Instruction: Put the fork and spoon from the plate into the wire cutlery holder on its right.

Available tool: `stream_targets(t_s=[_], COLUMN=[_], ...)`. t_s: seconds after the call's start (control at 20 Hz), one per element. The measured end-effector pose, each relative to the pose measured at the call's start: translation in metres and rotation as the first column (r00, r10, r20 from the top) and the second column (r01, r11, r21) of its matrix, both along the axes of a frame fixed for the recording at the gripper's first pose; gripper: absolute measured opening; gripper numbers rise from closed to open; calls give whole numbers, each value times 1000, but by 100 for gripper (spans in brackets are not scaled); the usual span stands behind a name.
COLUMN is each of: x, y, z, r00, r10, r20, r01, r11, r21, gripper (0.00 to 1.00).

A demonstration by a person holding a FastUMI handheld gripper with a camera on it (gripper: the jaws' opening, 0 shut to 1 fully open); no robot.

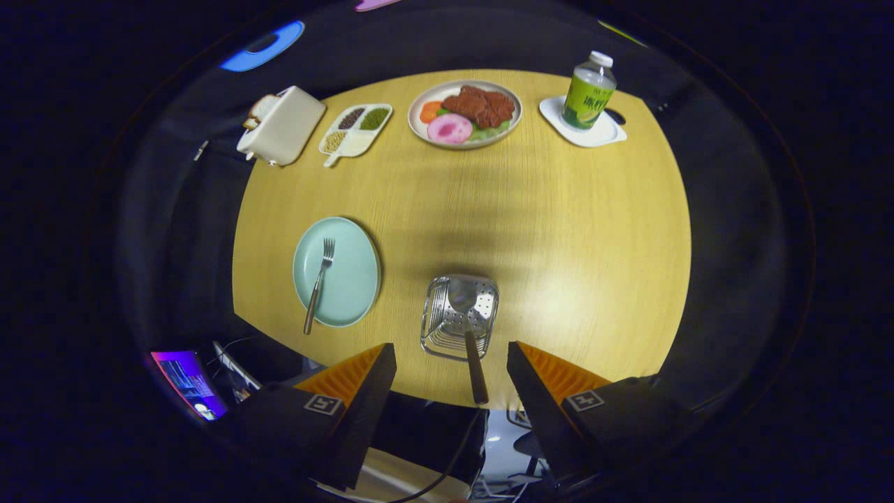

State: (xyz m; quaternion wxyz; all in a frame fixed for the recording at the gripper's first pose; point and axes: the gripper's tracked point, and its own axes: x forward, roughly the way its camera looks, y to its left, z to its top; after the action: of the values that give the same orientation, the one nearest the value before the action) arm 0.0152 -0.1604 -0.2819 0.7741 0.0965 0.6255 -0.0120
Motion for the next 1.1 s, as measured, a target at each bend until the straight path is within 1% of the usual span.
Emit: stream_targets(t_s=[0.05, 0.15, 0.3, 0.5, 0.65, 0.7, 0.8, 0.95, 1.1], x=[0, 3, 2, 7, 22, 26, 35, 36, 38], y=[5, 20, 44, 87, 132, 148, 176, 203, 228], z=[16, 41, 58, 56, 40, 32, 14, -22, -69], r00=[997, 980, 945, 912, 896, 898, 910, 940, 969], r10=[-12, -53, -114, -150, -218, -233, -228, -167, -131], r20=[78, 194, 307, 382, 387, 373, 346, 298, 211], r01=[13, 55, 114, 150, 190, 196, 183, 138, 116], r11=[1000, 998, 993, 988, 976, 971, 970, 984, 990], r21=[-12, -7, 17, 29, 110, 135, 159, 116, 85], gripper=[99, 99, 99, 99, 99, 100, 100, 99, 100])
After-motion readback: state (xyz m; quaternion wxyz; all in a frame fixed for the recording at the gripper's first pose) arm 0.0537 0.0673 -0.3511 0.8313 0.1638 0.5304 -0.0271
